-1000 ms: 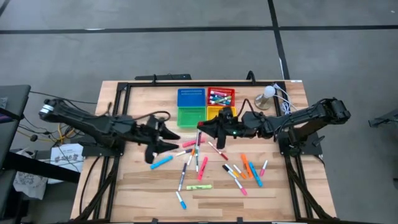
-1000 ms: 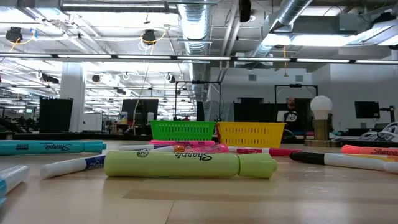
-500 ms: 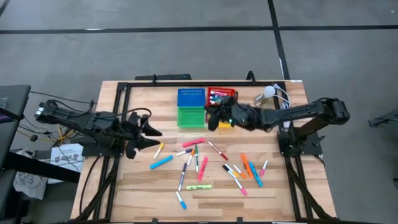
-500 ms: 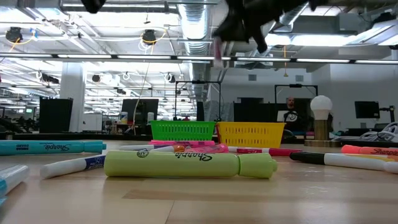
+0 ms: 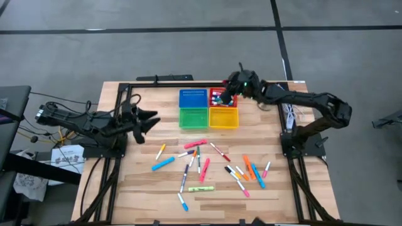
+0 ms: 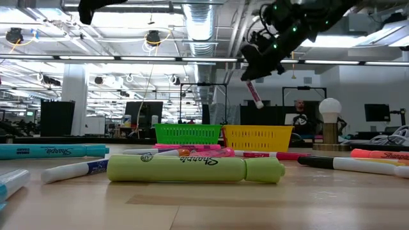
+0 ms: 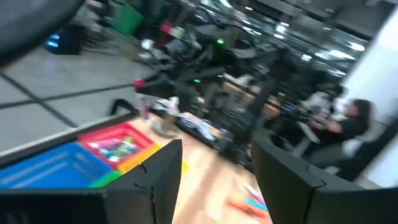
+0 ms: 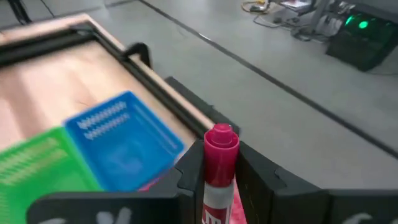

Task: Pick & Place Markers
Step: Put the red thick dry erase marker into the red bin

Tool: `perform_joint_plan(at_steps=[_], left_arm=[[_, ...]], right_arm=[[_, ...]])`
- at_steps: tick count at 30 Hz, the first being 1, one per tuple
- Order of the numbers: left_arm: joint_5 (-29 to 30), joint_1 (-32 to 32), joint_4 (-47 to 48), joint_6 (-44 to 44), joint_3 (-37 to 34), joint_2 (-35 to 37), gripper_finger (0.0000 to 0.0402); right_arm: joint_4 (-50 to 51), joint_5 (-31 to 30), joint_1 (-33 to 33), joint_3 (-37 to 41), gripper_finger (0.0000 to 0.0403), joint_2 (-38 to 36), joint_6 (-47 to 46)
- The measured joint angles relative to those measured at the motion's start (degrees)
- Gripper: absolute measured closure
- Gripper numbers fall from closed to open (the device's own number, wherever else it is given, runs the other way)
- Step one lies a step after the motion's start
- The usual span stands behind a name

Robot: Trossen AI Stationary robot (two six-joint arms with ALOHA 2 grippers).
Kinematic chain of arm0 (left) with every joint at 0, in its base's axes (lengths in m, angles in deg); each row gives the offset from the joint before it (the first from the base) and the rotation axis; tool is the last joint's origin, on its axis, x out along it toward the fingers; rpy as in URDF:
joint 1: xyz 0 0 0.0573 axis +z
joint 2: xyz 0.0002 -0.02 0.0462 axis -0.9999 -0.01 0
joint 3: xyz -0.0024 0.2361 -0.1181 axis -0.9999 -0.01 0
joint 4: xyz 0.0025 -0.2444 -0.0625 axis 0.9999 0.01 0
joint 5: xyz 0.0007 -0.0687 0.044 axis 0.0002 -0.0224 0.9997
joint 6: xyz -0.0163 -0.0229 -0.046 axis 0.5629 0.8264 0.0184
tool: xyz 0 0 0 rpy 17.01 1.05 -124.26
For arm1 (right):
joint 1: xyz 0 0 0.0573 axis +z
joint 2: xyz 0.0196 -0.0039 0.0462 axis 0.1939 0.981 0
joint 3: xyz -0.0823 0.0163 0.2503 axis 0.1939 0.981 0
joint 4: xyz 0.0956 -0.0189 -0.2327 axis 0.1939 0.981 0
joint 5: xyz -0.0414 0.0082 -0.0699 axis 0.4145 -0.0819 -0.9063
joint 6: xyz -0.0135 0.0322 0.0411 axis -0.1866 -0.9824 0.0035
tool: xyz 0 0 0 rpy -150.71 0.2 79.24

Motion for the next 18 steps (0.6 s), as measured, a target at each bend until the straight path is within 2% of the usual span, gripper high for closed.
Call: perform_joint_plan(at_steps=[6,13,18], left_arm=[[0.8,3.7,-0.1,0.0,0.0,-2.3,0.0211],[0.2,7.0,-1.4,1.8,0.0,-5.6,0.0211],[0.1,7.0,-2.0,3.3,0.0,-6.6,0.0211]], right_arm=[[1.6,6.6,-5.1,0.0,0.0342,4.3,7.5],[6.6,11.9,-4.7,-4.3,0.0342,9.2,12.5],[12.0,12.6,-4.4,-9.5,0.0336,12.7,15.2]])
